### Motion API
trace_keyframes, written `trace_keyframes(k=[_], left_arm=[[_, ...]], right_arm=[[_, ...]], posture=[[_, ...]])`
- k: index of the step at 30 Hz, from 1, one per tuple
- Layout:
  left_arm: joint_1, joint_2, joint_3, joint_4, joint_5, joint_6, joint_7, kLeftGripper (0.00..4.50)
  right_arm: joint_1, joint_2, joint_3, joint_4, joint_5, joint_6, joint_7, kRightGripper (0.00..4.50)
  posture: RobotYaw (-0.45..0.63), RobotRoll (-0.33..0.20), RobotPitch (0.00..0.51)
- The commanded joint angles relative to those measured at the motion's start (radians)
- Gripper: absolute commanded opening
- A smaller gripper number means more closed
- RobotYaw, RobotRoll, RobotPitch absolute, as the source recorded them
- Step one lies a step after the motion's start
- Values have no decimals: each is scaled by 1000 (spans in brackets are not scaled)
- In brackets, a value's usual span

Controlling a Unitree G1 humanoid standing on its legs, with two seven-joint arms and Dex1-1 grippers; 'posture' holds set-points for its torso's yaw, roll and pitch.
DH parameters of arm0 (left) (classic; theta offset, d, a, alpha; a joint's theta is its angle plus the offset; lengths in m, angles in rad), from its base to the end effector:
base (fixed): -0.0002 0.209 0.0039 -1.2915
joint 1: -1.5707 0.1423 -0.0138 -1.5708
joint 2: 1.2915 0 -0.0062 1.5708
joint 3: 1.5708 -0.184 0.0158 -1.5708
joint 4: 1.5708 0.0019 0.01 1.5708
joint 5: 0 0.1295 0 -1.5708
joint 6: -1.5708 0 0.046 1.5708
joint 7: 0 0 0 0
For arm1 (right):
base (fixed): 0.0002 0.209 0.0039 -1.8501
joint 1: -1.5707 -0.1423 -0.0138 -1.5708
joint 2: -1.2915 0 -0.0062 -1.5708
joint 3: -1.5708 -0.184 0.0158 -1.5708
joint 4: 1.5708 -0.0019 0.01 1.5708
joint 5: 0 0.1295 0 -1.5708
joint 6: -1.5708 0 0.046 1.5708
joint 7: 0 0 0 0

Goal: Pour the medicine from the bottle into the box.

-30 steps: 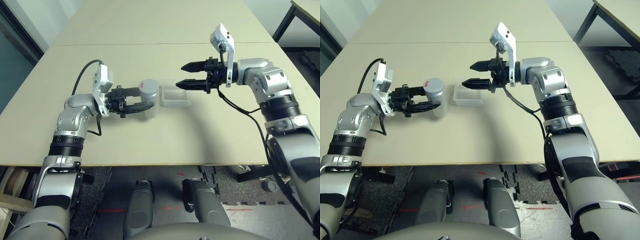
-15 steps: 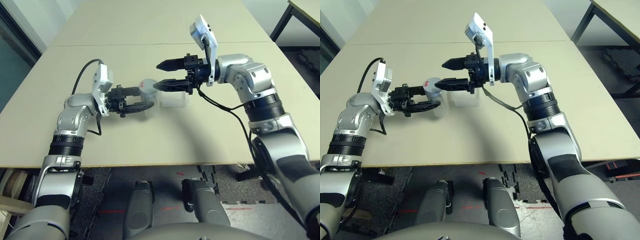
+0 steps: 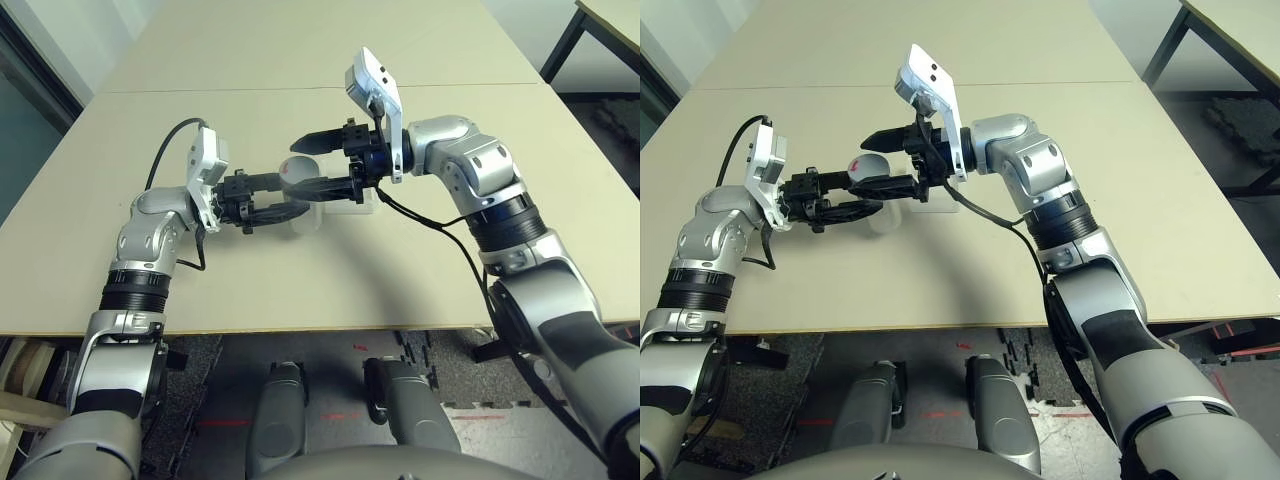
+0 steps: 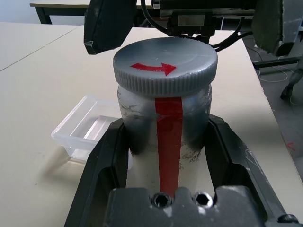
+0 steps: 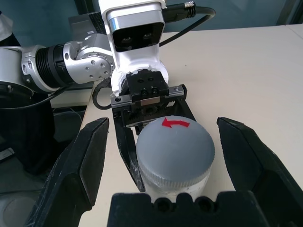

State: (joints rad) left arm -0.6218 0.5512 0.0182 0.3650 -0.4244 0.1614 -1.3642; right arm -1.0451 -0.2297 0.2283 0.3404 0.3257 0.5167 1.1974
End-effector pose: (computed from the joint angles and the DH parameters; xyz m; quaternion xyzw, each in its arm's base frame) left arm 0.2985 0.2433 0.1605 0.0732 -0.0242 -0.6074 0.7906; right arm 0.3279 -0.0899 0.2311 -0.0968 0.0046 0.7052 0.7023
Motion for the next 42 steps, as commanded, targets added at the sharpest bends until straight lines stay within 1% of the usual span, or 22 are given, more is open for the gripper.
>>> trace_keyframes(k=[1,12,15,17,18,19,24,31,34,37,39,40,42], left_arm=[[6,-4,-10,-23,3,2,0,2492],[17,-2,-8,-35,1,6,1,2492],[18,0,-7,-35,2,7,1,2492],[18,1,-6,-35,2,7,0,2492],[18,1,-7,-35,2,7,-1,2492],[18,1,-8,-36,2,7,0,2492],[19,2,-9,-32,4,4,-3,2492],[18,7,-10,-27,7,0,-6,2492],[11,10,-10,-19,9,-2,-8,2492],[1,13,-9,-9,10,-4,-11,2492],[-5,19,-6,-2,11,-6,-14,2492],[-8,23,-4,4,12,-8,-14,2492],[-13,28,-2,18,17,-18,-16,2492]], right_arm=[[4,11,18,8,-20,-16,-9,4500],[0,28,16,57,-55,-42,-19,4500],[0,30,14,62,-59,-42,-18,3901],[0,32,12,64,-60,-39,-18,3259],[0,33,10,63,-58,-36,-18,2833],[0,34,6,62,-55,-30,-19,2600],[0,43,-25,59,-23,14,-33,2590],[-9,76,-147,48,88,133,-115,2590],[-13,70,-174,57,99,138,-144,2590],[-19,47,-198,82,89,109,-167,2590],[-29,14,-222,132,68,62,-195,2590],[-33,-10,-237,177,52,25,-216,2590],[-27,-74,-244,277,-6,-81,-250,2590]], posture=[[58,0,129],[64,0,130],[63,0,130],[63,0,128],[63,0,128],[63,0,128],[62,0,122],[60,0,117],[57,0,119],[56,0,119],[56,0,129],[54,0,122],[56,0,126]])
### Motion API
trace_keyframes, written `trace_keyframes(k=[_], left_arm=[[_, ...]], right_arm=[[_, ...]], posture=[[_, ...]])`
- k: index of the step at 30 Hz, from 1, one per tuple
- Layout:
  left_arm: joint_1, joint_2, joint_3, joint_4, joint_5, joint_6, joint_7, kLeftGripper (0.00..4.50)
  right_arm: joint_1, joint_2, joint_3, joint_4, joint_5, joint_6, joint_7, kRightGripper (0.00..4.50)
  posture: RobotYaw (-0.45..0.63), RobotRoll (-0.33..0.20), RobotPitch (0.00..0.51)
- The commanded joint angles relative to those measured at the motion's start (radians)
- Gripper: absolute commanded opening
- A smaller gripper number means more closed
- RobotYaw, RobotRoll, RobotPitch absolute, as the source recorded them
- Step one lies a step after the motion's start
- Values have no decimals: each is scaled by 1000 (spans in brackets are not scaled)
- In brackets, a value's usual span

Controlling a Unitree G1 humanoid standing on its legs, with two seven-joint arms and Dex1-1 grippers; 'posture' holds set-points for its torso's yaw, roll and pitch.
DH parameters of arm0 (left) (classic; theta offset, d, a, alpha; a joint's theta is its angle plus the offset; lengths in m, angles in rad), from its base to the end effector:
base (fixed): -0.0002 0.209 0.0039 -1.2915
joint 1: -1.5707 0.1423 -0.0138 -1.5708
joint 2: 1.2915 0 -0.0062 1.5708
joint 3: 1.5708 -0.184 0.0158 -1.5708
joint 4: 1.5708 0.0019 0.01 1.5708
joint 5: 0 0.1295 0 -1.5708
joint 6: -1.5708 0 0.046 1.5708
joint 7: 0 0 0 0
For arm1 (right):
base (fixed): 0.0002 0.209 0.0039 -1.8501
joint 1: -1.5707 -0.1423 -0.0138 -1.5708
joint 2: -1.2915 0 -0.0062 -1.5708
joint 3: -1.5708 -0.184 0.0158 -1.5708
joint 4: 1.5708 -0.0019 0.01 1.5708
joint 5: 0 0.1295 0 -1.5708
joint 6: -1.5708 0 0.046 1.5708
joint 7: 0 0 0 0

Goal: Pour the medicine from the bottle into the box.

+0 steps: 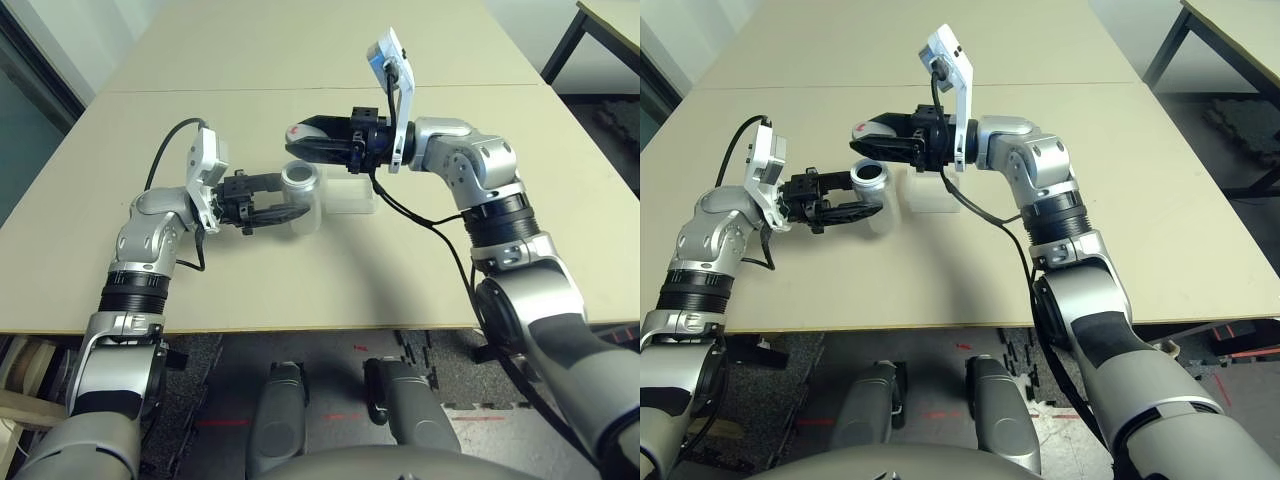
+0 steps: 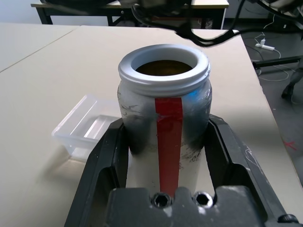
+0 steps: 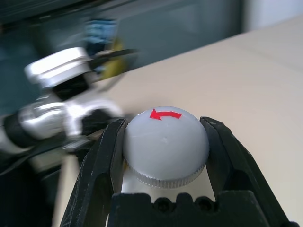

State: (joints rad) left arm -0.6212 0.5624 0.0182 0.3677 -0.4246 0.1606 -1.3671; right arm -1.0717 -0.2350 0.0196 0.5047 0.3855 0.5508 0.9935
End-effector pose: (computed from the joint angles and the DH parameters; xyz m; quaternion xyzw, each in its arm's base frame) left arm 0.2980 0.2461 0.1614 0.0766 -0.0211 -0.6057 0.7917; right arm 0.3443 -0.1253 0.2269 0.0297 -0.0012 0.5823 0.8124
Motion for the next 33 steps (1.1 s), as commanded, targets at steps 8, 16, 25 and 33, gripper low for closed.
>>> trace_keyframes(k=[8,16,25,33], left_arm=[[-7,26,2,26,28,-52,-2,2492],[-46,5,24,73,45,-126,67,2492],[-90,15,26,119,55,-143,78,2492],[-156,6,-5,214,155,-219,153,2492]], right_arm=[[101,-251,-69,365,-188,-370,-173,2590],[200,-260,-115,529,-237,-518,-354,2590],[249,-239,-131,626,-249,-546,-445,2590],[235,-274,-110,567,-258,-483,-308,4187]], posture=[[60,0,134],[70,0,147],[72,0,153],[65,0,146]])
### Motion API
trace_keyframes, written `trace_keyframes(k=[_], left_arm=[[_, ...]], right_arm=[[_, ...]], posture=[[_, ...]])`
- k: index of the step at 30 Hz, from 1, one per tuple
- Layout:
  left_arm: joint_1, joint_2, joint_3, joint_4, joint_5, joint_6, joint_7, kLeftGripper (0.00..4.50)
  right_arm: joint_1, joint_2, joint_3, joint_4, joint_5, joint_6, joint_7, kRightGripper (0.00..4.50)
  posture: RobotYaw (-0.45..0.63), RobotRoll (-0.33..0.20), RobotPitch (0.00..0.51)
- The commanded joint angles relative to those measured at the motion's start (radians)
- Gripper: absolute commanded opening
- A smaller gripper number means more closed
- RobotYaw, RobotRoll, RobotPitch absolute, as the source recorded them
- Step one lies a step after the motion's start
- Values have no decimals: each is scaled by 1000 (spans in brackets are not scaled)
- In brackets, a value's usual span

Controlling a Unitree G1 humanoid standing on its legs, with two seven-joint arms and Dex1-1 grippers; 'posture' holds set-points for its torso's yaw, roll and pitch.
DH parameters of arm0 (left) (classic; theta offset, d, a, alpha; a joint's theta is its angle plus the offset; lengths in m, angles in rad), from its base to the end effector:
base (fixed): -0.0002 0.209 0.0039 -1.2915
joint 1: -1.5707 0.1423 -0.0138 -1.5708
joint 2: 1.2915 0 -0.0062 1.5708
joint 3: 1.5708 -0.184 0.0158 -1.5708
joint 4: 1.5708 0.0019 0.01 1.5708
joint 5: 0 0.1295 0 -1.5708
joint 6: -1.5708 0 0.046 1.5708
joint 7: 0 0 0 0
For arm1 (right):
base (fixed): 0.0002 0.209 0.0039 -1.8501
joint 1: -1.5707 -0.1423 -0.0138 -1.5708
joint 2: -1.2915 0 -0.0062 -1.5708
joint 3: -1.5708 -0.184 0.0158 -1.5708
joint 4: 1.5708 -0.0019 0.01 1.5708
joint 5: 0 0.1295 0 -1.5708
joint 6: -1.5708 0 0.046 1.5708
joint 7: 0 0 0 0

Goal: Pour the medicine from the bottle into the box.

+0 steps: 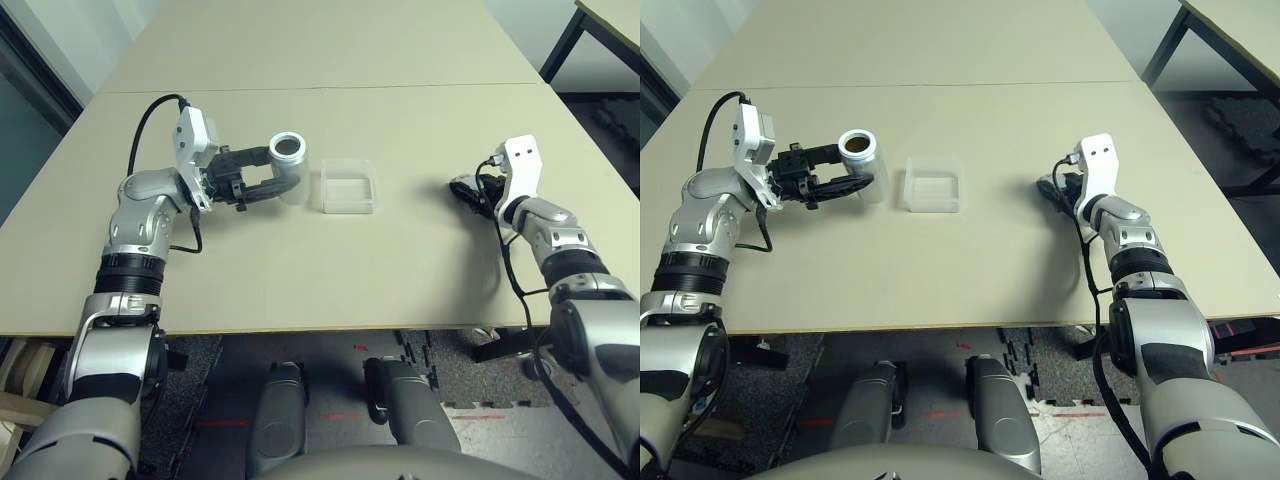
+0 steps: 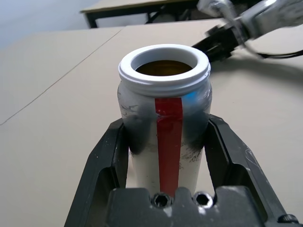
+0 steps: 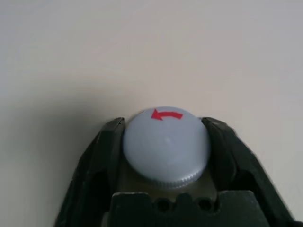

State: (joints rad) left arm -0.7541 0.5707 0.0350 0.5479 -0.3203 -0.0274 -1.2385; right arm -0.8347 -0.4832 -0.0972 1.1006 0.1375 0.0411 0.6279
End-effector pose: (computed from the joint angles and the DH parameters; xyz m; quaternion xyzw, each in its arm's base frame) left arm 0.3134 0.2539 0.1835 0.1529 -0.0669 -0.5180 0.8389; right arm 0.3192 -0.2666 0.1064 -0.0433 0.1415 0.1725 0.9738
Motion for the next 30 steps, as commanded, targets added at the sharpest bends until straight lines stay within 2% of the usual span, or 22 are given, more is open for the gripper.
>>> trace_keyframes(k=[1,5,8,11,16,23,25,26,30], left_arm=[[-30,-5,-24,45,59,-44,30,2492],[-69,-15,-43,110,125,-92,93,2492],[-105,-20,-79,181,219,-190,173,2492],[-140,-37,-110,244,283,-257,224,2492],[-240,-72,-242,345,493,-434,370,2492],[-468,-92,-493,541,872,-575,703,2492],[-561,-94,-654,582,1085,-584,880,2492],[-601,-108,-717,606,1159,-596,936,2492],[-698,-170,-917,700,1371,-603,1120,2492]], right_arm=[[-5,-33,13,-43,-12,32,82,4478],[4,-53,35,-178,11,100,246,4500],[41,-61,67,-338,6,68,335,4500],[63,-57,76,-449,9,73,347,4500],[62,-42,70,-546,44,144,355,4500],[60,-52,69,-583,61,188,373,4500],[65,-45,57,-589,75,209,365,4500],[69,-45,57,-592,77,213,365,4500],[63,-43,62,-591,77,214,362,4500]], posture=[[60,0,149],[52,0,154],[43,0,153],[40,0,151],[30,0,157],[25,0,168],[40,0,166],[41,0,162],[42,0,148]])
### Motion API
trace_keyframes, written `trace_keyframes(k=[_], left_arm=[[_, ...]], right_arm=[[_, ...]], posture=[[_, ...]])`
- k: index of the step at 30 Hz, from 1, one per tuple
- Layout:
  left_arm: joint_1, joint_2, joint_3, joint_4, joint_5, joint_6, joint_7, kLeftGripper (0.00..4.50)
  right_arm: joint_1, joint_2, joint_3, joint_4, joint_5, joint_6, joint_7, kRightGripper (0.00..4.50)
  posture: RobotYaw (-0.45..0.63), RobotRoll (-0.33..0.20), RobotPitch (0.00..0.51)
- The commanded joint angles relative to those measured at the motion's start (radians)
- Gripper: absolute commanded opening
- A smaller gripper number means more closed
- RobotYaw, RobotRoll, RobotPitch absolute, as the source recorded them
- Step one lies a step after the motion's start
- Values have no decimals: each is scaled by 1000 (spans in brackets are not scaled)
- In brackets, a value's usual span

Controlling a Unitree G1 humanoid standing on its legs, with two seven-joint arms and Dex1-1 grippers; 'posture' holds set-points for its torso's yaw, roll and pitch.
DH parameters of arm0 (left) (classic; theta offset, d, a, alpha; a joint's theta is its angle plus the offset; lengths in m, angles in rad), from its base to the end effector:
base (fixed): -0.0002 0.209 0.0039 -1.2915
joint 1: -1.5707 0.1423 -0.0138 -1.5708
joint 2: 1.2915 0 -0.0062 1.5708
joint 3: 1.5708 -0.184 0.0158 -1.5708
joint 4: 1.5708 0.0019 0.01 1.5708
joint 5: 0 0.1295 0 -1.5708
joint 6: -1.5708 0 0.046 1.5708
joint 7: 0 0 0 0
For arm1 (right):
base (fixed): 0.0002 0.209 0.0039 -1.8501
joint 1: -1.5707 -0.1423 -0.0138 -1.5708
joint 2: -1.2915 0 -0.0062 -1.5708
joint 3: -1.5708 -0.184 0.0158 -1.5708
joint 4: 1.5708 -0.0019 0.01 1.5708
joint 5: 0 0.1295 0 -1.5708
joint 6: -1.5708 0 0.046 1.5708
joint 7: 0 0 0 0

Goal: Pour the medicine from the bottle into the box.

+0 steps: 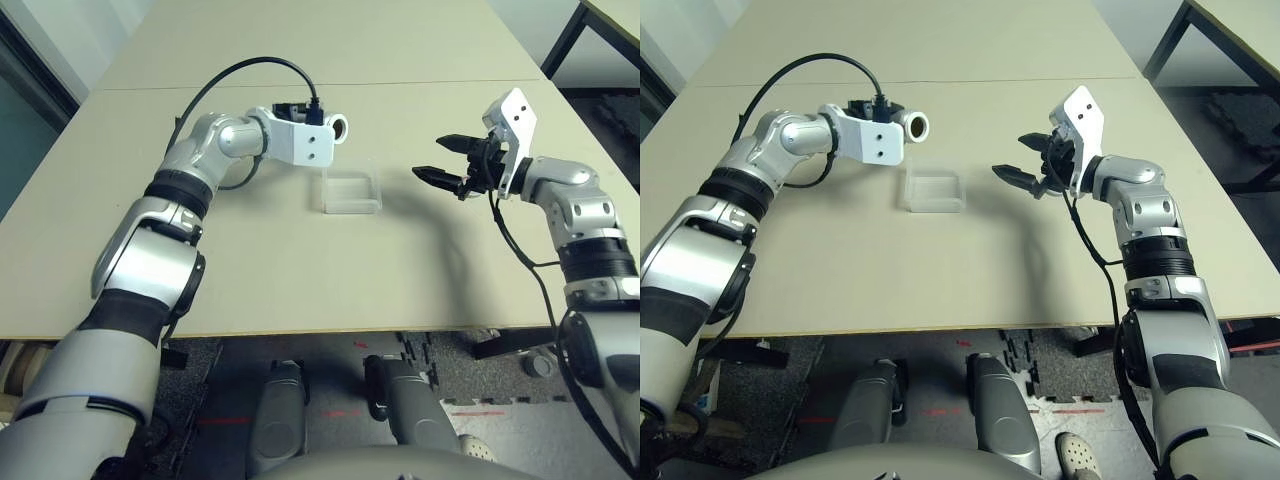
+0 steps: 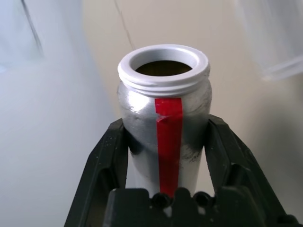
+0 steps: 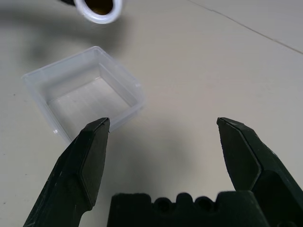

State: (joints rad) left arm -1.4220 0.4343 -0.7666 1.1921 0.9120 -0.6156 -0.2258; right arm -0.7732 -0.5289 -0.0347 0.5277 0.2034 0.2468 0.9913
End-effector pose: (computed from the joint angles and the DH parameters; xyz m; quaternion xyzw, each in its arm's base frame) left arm 0.3637 0.1264 0.2384 0.8134 -0.1545 -0.3088 0.4681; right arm 0.3191 -0.2436 0.1746 -0.1130 0.0389 0.4077 0.9053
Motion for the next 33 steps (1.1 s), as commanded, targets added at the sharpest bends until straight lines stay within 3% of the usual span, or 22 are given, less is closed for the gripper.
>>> trace_keyframes(k=[1,8,23,24,28,31,33], left_arm=[[-43,-49,-145,78,168,-10,128,2492],[-80,-102,-212,140,232,-2,218,2492],[-86,-95,-124,135,137,-71,163,2492],[-80,-92,-101,137,112,-79,140,2492],[-17,-94,160,152,-181,-81,-131,2492],[41,-92,348,140,-387,-12,-339,2492],[75,-83,426,122,-470,26,-428,2492]], right_arm=[[-4,5,-3,-17,15,13,-2,4500],[-3,1,-4,-32,19,21,-7,4500],[-3,-3,9,-30,9,27,-3,4500],[-4,-3,10,-30,9,26,-2,4500],[-6,-2,11,-26,8,25,-1,4500],[-10,-1,16,-19,6,23,5,4500],[-16,-1,20,-10,3,19,11,4500]], posture=[[36,0,144],[14,0,126],[30,0,114],[30,0,113],[37,0,113],[43,0,116],[50,0,118]])
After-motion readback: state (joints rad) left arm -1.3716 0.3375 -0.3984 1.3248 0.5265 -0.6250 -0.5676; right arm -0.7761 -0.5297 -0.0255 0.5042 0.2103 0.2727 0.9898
